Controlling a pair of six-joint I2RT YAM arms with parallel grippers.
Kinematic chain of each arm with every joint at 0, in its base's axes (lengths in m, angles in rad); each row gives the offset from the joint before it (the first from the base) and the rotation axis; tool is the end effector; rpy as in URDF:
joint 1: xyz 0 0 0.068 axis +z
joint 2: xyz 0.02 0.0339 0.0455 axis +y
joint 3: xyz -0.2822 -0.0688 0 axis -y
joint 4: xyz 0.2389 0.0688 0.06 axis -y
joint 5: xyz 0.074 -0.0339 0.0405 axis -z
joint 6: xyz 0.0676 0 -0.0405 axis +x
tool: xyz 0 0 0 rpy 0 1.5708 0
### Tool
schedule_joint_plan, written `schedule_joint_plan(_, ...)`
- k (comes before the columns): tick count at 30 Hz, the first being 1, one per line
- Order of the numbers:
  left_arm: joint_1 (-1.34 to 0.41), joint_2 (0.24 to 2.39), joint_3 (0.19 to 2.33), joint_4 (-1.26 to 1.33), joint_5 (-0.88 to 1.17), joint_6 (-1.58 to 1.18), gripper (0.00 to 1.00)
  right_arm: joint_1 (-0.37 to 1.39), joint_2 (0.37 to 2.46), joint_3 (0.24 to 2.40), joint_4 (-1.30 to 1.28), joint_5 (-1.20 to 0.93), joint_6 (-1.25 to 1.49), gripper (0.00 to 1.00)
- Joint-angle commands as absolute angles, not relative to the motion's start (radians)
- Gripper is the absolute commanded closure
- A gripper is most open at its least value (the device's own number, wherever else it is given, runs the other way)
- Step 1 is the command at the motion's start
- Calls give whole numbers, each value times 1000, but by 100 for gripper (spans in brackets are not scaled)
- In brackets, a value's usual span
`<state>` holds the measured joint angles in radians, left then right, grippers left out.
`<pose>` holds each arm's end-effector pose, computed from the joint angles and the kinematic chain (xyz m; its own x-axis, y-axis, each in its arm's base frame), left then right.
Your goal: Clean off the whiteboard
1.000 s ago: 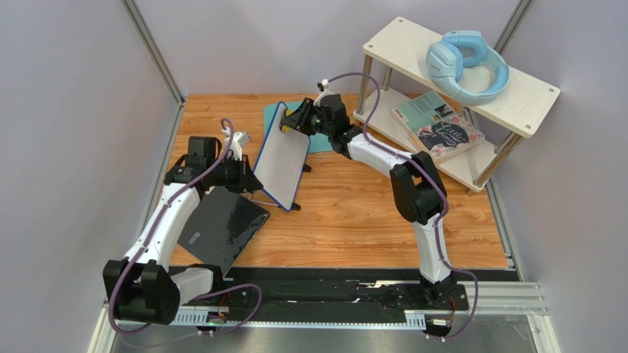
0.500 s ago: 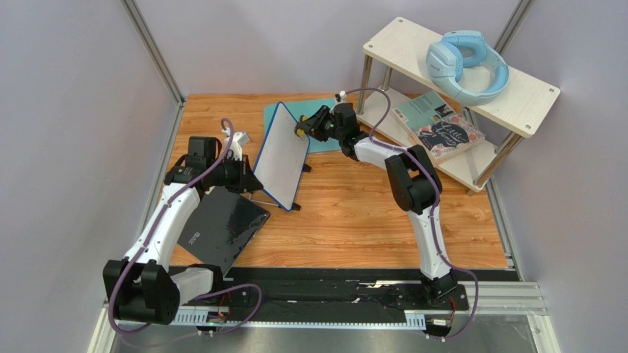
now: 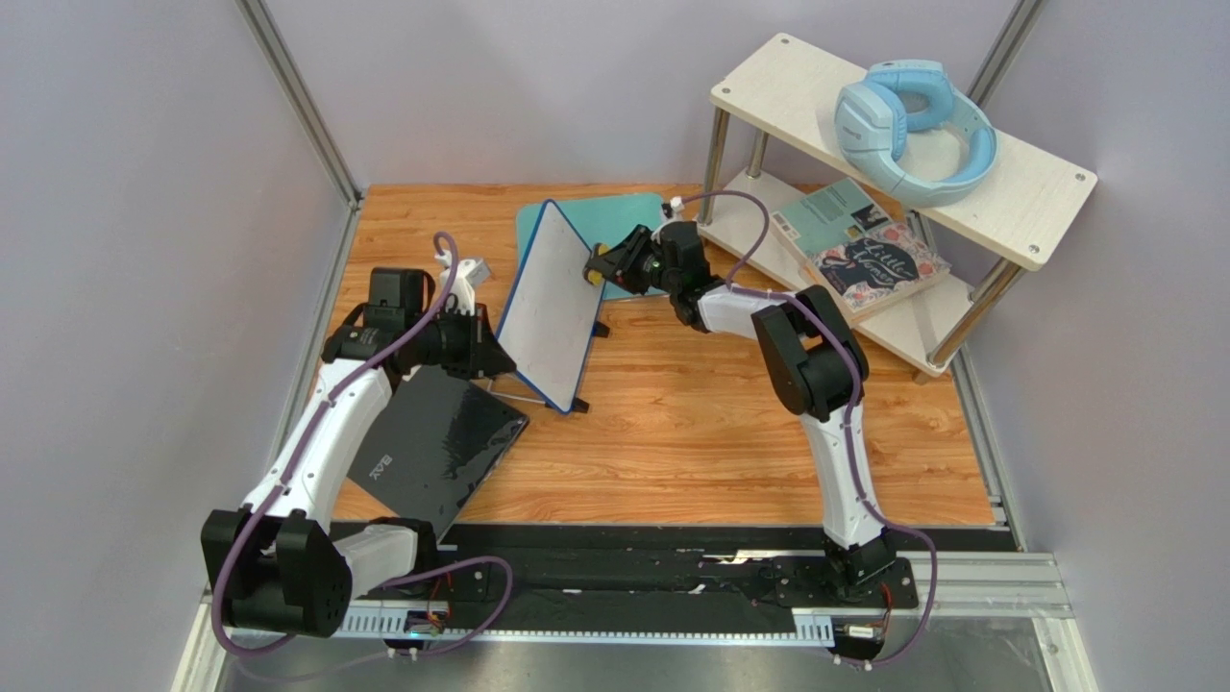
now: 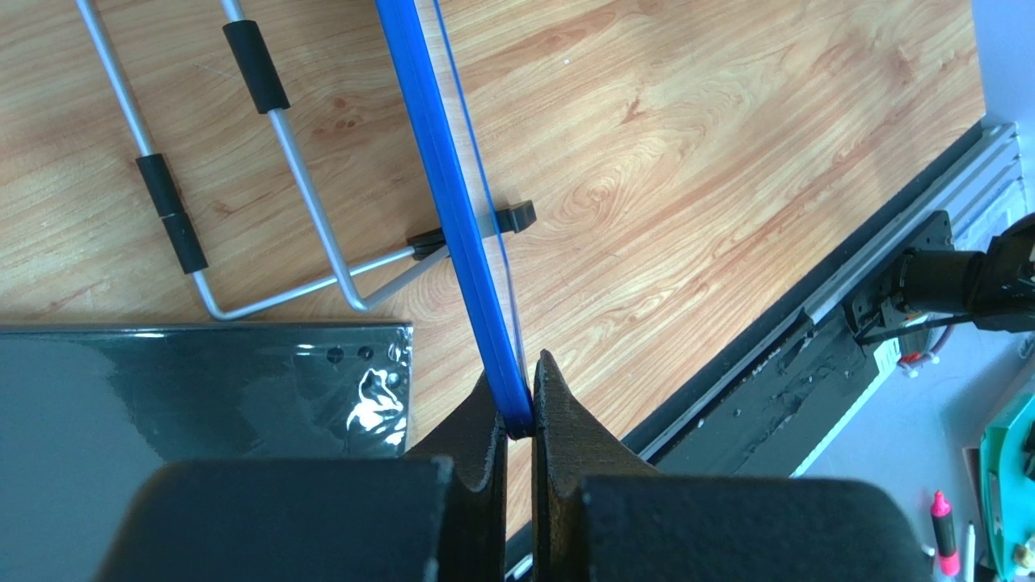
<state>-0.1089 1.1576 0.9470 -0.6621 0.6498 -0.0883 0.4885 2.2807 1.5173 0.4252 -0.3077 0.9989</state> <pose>0.2292 -0.0662 0.2828 -0.8003 0.0169 -0.5994 0.4041 0.7536 -0.5184 0.4748 0.2755 0.1598 -0.7468 0.5106 -0.4261 -0.1323 0.5138 0.8476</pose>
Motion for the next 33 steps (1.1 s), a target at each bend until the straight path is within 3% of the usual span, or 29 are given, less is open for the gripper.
schedule_joint_plan(1, -147, 1169, 925, -675, 630, 6, 100, 528, 2295, 1471, 413, -391, 983, 100)
schedule_joint_plan(18, -158, 1172, 925, -678, 621, 8, 100, 656, 2116, 1390, 449, -436, 948, 100)
schedule_joint_plan(33, -163, 1172, 927, -680, 614, 8, 100, 790, 2003, 1462, 396, -413, 962, 100)
